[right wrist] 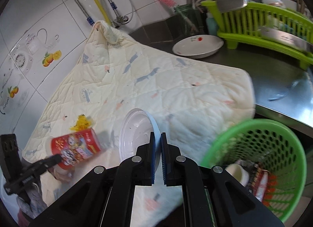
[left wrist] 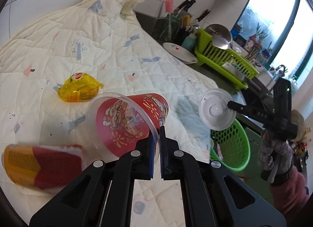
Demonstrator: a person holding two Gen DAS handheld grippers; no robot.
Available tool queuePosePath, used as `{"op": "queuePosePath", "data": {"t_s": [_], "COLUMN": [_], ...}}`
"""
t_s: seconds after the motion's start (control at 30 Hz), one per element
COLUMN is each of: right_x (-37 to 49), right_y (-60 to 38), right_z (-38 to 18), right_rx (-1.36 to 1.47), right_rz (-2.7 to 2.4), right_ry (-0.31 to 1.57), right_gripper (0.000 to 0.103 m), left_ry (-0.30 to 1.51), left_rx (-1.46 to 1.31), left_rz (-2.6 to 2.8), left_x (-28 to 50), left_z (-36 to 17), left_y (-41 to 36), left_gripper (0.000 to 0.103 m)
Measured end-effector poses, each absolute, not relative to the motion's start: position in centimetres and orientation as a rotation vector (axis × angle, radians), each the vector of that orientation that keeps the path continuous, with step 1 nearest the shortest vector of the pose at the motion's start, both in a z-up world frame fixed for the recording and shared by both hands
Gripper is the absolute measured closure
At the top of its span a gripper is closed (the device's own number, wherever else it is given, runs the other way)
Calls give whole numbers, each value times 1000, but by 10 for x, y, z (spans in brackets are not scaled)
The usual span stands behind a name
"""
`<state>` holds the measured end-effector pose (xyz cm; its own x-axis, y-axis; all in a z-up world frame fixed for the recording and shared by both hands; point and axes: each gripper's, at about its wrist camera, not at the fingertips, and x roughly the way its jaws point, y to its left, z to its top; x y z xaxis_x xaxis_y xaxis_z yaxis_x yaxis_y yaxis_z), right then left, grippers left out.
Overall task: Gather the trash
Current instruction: 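Carry the lid into the green basket with the right gripper while the left drops the red cup there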
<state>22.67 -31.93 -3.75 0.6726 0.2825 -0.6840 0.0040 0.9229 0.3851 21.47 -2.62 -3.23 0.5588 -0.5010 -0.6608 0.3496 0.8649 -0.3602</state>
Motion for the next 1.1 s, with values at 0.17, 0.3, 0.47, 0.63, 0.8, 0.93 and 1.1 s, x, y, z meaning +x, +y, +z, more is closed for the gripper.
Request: {"op": "queuePosePath", "data": {"t_s": [0.17,0.3,0.47,0.63,0.8,0.93,1.1], "right_x": [193,168,147,132,122,109,91], "right_y": [-351,-381,-409,-433,-455,-465,-469], "right_z": [-40,-51,-70,-89,-105,-105,-94], "right_rx": [335,304,268,265,323,338,322], "right_rz": [77,-21,-116,-182,-201,-207,-206], "right_ry": [820,844,871,898,897,874,830], "right_gripper": [97,97,97,93,76,68,54], "left_ry": [815,801,794,801,831,857,892], "left_rx": [-205,-211,-193,-171,-136,-106,-61], "left_rz": [-557,-608,-667,-721,-765,-794,-822], "left_x": [198,189,181,174,170,168,166], "left_z": [-22,-14,-8,-6,-12,-20,-33], "left_y": [-39,-57,-85,-117,-155,-181,-217], "left_gripper": [100,100,100,100,100,100,100]}}
